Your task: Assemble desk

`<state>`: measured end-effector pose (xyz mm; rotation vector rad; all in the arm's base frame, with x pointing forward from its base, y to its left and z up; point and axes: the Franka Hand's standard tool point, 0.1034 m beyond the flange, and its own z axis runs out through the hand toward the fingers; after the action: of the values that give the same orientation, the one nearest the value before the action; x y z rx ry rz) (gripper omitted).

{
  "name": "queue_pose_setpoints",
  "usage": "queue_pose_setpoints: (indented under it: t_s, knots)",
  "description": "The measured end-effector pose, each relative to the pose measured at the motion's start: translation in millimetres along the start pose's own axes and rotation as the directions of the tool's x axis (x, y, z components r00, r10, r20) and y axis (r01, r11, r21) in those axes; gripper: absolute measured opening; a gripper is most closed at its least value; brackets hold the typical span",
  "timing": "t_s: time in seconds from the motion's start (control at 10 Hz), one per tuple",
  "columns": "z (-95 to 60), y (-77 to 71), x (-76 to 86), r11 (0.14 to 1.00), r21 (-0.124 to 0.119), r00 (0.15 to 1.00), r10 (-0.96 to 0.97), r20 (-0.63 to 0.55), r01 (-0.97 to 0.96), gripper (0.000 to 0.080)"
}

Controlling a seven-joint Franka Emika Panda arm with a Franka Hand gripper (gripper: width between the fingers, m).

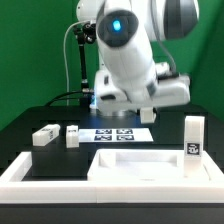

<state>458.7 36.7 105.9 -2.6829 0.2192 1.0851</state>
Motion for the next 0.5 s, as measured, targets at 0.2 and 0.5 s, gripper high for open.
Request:
queue_pose_setpoints:
  t_s: [0.2,0.5]
  knots:
    - [-0.5,1.7,2.2,1.0,0.002,0.999,0.005,-0.032,-0.005,0.0288]
    - [-28.2,6.5,2.0,0.999,0.004,0.974,-0.034,-0.222,0.036,0.0288]
